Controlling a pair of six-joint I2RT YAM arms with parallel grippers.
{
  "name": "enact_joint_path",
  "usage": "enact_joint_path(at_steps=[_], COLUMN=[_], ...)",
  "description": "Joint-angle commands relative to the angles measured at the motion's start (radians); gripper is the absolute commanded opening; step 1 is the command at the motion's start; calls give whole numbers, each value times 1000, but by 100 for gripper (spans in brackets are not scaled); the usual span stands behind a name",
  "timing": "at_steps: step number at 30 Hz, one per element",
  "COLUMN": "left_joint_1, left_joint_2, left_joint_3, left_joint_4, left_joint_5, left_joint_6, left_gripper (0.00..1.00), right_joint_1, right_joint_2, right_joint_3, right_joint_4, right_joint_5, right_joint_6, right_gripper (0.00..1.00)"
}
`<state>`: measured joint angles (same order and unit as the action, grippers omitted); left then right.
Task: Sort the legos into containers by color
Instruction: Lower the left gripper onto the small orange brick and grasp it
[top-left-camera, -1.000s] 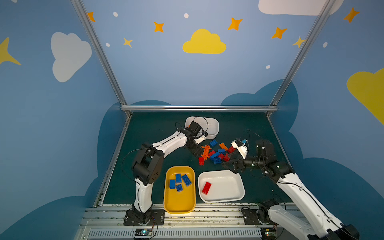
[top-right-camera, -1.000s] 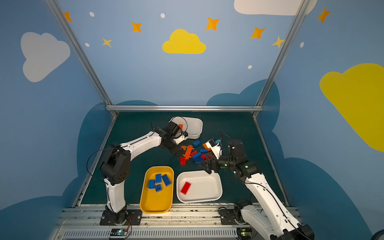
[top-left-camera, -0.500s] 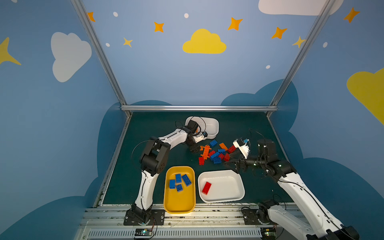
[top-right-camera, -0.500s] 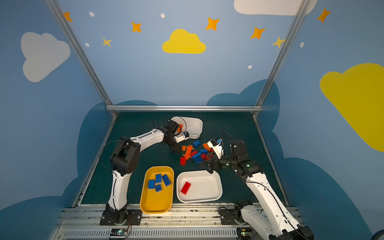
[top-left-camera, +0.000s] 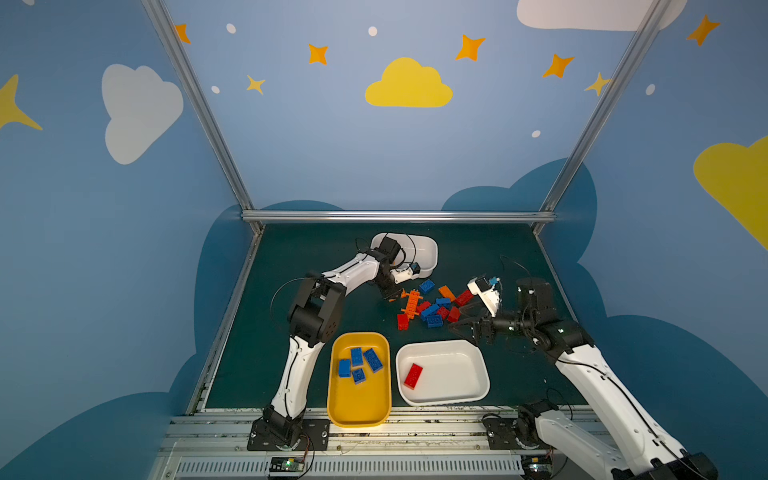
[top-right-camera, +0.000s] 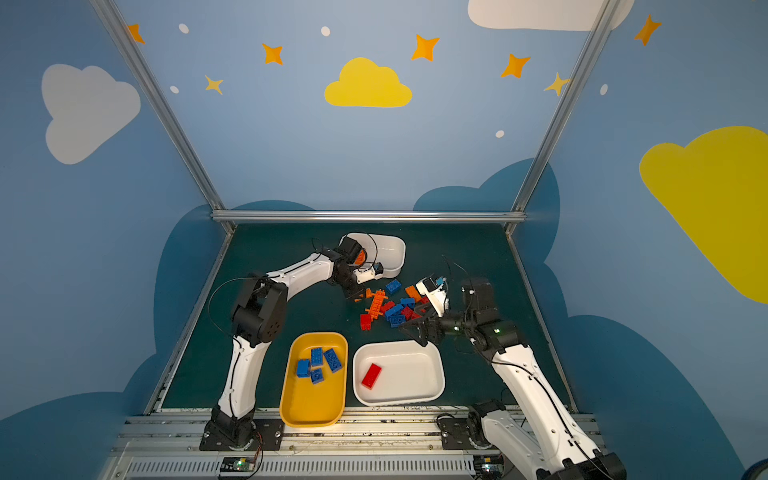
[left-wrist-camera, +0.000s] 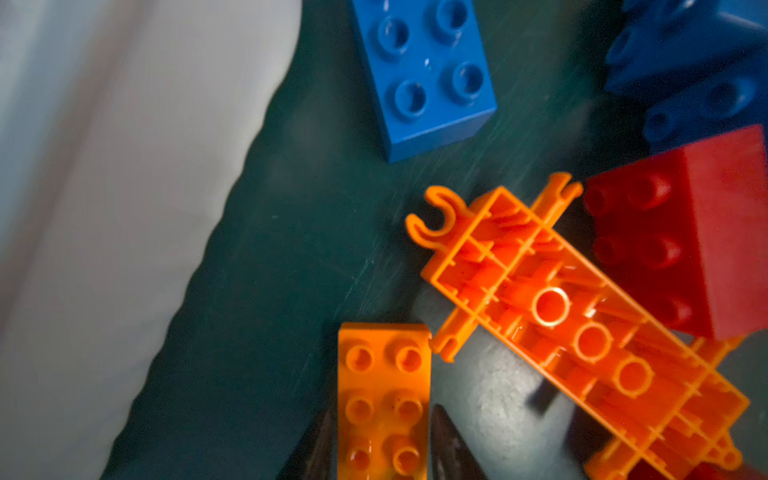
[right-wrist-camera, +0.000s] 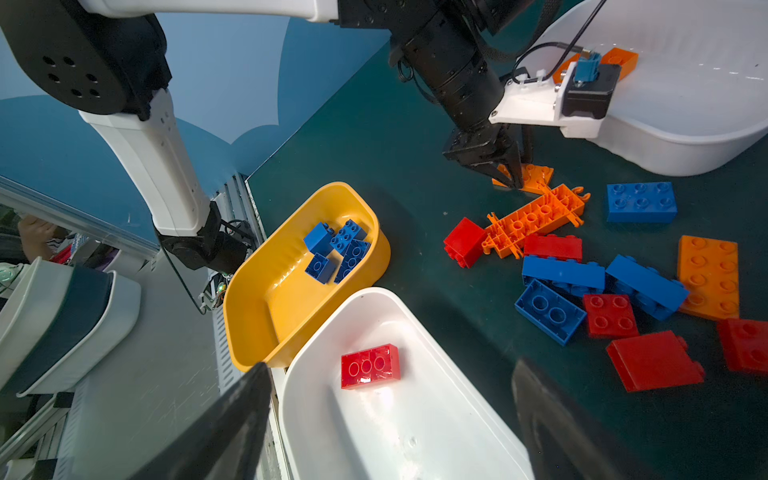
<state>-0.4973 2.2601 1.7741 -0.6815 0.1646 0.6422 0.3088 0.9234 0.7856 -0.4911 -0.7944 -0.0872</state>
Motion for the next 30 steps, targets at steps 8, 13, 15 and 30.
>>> enact_joint_path(at_steps=[8,13,15,30], left_joint_1=[-6,-7,-9,-18], left_joint_2=[-37,-9,2,50], left_joint_3=[30,50,51,54], left_joint_4=[-109,-126,-118,-120], left_joint_5=[26,13,7,-77], left_joint_6=[12,3,-3,-10], left_gripper=[35,36,38,48], right_joint_1=[-6,-7,-7,-7], right_joint_2=[8,4,-1,-8], right_joint_3=[33,32,32,37], right_joint_4=[-1,-8,-16,-32], right_joint_5=[-9,-11,-8,-8], right_joint_6=[-9,-9,-12,-19], right_gripper=[90,90,90,90])
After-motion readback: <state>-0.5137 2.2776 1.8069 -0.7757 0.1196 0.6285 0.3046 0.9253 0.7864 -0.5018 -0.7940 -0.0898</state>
